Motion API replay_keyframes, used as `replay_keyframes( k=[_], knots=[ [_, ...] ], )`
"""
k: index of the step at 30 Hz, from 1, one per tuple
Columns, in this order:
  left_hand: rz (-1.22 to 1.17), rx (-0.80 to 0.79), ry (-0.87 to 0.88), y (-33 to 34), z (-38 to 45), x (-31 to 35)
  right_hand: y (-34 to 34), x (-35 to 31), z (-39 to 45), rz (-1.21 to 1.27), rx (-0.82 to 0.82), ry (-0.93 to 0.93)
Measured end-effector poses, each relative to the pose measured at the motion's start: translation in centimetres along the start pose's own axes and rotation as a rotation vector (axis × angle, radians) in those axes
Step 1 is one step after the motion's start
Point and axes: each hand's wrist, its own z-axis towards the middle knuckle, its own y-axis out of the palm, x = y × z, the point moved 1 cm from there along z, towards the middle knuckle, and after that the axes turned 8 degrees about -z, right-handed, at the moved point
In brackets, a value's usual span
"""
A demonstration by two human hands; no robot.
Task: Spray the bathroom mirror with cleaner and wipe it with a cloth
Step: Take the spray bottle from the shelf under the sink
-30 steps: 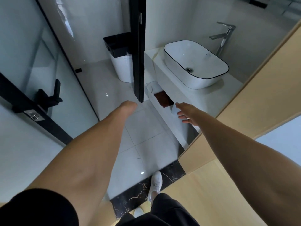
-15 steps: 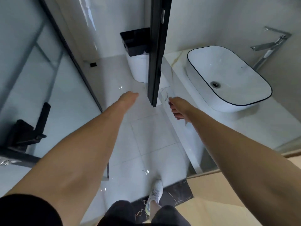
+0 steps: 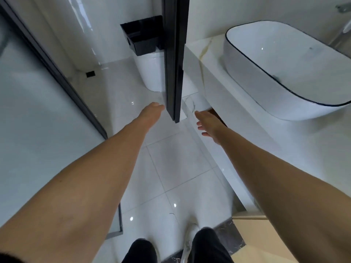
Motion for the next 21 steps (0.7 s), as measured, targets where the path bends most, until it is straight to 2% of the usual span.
replay_keyframes(
  k=[4, 10, 17, 21],
  knots=[
    [0.004, -0.022, 0.039, 3.4, 6.2, -6.3, 3.3, 5.4, 5.8, -0.065, 0.063, -0.019],
    [-0.028, -0.008, 0.185, 8.8, 14.7, -14.2, 7.2, 13.5, 13.4, 0.028, 0.169, -0.027],
    [-0.099, -0.031, 0.278, 14.4, 22.8, -19.5, 8.8, 20.6, 19.5, 0.048, 0.326, -0.052],
    [-0.046, -0.060, 0.342, 16.9, 25.8, -21.3, 9.0, 24.1, 21.2, 0.046, 0.395, -0.051]
  ],
)
